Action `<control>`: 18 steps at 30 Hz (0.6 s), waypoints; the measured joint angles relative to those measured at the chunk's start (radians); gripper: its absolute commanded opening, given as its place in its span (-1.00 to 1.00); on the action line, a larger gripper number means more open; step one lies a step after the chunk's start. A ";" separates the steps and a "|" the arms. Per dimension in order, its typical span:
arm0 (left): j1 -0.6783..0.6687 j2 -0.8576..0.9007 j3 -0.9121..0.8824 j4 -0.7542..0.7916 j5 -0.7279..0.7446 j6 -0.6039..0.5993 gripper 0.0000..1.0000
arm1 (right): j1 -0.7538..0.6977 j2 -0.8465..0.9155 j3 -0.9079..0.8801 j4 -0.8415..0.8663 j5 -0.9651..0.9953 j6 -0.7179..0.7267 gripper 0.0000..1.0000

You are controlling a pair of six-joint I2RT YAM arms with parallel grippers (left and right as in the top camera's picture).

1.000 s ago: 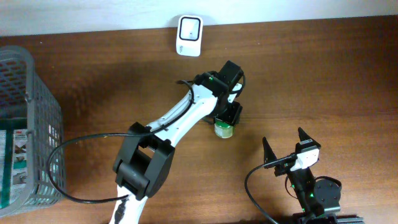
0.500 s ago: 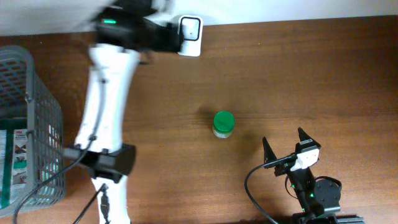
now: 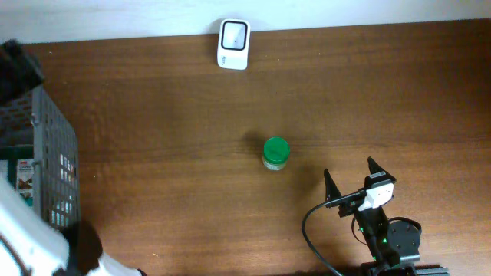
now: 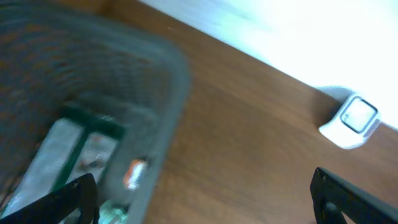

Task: Scan the item barcode
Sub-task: 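Reach the left gripper into the basket and grasp the green glove pack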

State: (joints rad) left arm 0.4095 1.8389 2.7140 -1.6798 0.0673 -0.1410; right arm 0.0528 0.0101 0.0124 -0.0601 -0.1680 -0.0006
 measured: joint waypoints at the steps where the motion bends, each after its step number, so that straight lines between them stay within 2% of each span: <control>1: 0.005 -0.060 -0.072 0.004 -0.035 -0.024 0.98 | 0.000 0.000 0.000 0.000 0.000 0.001 0.97; 2: 0.008 -0.089 -0.107 0.007 -0.057 -0.037 0.98 | 0.000 0.000 0.000 0.000 0.000 0.000 0.96; 5: 0.021 -0.216 -0.431 0.262 -0.197 -0.135 0.98 | 0.000 0.000 0.000 0.000 0.000 0.000 0.97; 7: 0.064 -0.232 -0.605 0.451 -0.228 -0.167 0.98 | 0.000 0.000 0.000 0.000 0.000 0.000 0.97; 11: 0.195 -0.227 -0.811 0.644 -0.253 -0.181 0.99 | 0.000 0.000 0.000 0.000 0.000 0.000 0.97; 15: 0.320 -0.225 -0.906 0.749 -0.243 -0.084 0.98 | 0.000 0.000 0.000 0.000 0.000 0.001 0.97; 18: 0.342 -0.196 -0.930 0.776 -0.193 0.000 0.98 | 0.000 0.000 0.000 0.000 0.000 0.000 0.97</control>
State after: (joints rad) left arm 0.7513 1.6424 1.7840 -0.9043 -0.1253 -0.1406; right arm 0.0525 0.0101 0.0124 -0.0601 -0.1680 -0.0002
